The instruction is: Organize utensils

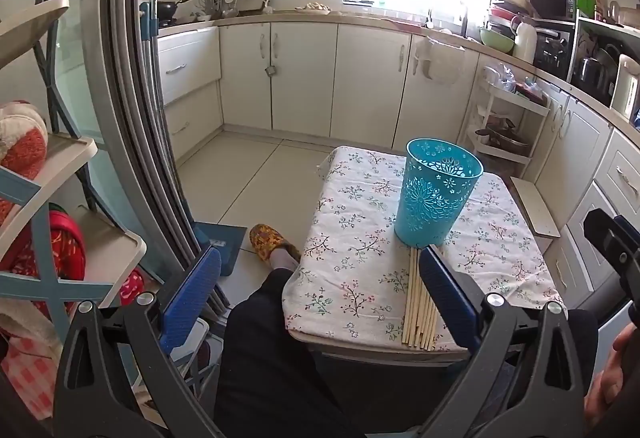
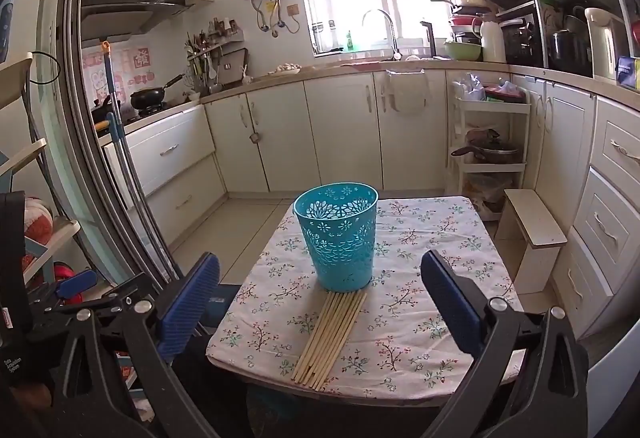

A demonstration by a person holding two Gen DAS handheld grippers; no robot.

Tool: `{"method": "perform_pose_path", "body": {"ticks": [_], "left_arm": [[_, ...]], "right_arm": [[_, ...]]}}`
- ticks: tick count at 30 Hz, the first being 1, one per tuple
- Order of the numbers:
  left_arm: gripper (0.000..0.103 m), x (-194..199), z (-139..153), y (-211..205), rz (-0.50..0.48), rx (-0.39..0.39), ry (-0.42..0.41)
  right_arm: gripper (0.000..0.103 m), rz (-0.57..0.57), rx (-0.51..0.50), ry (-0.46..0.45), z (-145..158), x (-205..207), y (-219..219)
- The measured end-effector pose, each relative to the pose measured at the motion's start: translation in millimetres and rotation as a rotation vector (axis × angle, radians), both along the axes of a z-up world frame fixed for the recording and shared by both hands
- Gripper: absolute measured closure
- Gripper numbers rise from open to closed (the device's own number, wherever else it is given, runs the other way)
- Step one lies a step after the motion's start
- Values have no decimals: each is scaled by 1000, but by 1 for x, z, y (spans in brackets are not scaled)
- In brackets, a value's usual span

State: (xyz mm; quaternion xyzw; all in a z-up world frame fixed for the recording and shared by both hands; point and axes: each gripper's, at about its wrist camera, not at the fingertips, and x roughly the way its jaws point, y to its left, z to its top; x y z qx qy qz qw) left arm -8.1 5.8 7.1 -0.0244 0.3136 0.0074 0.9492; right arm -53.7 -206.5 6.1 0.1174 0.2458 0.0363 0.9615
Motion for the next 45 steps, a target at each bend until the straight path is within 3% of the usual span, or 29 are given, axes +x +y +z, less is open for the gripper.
{"method": "perform_pose_path", "body": {"ticks": [29,45], "left_arm": [[8,2,-5,-3,-2,19,24],[8,40,-36,-26,-42,62,119]], "right_arm": [[6,-8,1,31,-7,3,-5],[6,-19,9,155,-54,39,-16]]}}
